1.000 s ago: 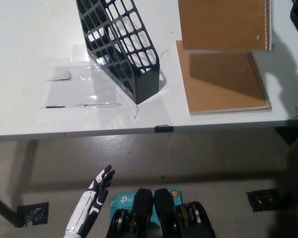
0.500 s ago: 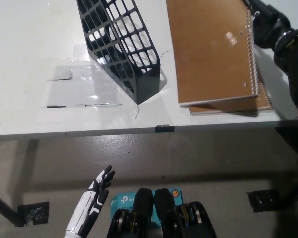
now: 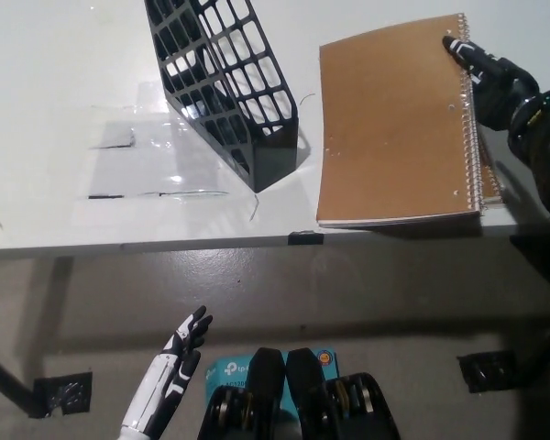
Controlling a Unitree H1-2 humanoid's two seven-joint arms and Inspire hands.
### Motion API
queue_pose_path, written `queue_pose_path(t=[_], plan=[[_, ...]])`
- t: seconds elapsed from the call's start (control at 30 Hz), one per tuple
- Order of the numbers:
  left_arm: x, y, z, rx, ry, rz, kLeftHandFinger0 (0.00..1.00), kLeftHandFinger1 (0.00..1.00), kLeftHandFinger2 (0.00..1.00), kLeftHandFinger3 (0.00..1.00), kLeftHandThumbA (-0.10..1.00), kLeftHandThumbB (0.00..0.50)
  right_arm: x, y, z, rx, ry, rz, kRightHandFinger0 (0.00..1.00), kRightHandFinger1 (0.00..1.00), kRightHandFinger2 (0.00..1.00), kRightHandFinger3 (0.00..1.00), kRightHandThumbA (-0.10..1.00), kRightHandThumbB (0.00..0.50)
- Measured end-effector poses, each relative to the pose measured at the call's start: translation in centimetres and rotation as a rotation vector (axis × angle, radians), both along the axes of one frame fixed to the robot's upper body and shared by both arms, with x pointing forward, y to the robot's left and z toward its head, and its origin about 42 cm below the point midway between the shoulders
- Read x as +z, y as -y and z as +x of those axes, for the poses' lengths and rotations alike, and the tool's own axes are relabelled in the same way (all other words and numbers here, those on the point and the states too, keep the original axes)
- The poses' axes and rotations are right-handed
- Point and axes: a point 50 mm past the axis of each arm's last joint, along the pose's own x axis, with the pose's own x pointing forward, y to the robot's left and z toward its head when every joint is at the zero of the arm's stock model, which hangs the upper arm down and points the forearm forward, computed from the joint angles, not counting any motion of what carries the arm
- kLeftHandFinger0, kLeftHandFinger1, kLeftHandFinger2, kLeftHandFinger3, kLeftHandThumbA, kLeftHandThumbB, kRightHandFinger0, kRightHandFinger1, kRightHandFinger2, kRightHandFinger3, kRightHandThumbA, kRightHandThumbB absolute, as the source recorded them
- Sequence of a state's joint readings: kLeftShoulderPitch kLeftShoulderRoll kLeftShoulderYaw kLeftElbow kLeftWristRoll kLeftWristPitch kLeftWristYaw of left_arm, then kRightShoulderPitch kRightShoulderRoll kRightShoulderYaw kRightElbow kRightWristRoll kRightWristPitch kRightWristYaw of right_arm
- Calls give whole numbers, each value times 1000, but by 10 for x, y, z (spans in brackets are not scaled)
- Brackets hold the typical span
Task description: Use the right hand to pick up a book from the book holder on the left side and put it on another book on the right side
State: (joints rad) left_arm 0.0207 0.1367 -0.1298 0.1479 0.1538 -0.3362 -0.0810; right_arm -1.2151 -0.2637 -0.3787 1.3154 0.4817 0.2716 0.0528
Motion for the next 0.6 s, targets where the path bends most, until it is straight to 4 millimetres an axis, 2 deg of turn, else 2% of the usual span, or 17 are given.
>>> queue_pose_path(t=[0.07,0.1,0.23,0.3,0.5,0.6], plan=[[0,0,0,0,0,0,1000,1000,1000,1000,1000,280,1,2,0,-5,6,-16,0,166,888,1000,-100,72],[0,0,0,0,0,0,1000,1000,1000,1000,1000,281,3,4,1,-7,9,-26,0,165,887,1000,-100,67],[0,0,0,0,0,-1,1000,1000,1000,1000,1000,291,13,7,3,-10,25,-68,0,127,819,1000,-100,67],[0,0,0,1,-1,-1,1000,1000,1000,1000,1000,293,19,10,4,-12,33,-81,0,89,754,1000,-100,100],[-1,0,-2,1,-5,-1,1000,1000,1000,1000,1000,287,25,16,5,-22,42,-102,0,83,760,1000,-100,94],[-2,-1,-3,2,-8,-1,1000,1000,1000,1000,1000,288,25,17,5,-23,41,-111,0,107,795,1000,-100,87]])
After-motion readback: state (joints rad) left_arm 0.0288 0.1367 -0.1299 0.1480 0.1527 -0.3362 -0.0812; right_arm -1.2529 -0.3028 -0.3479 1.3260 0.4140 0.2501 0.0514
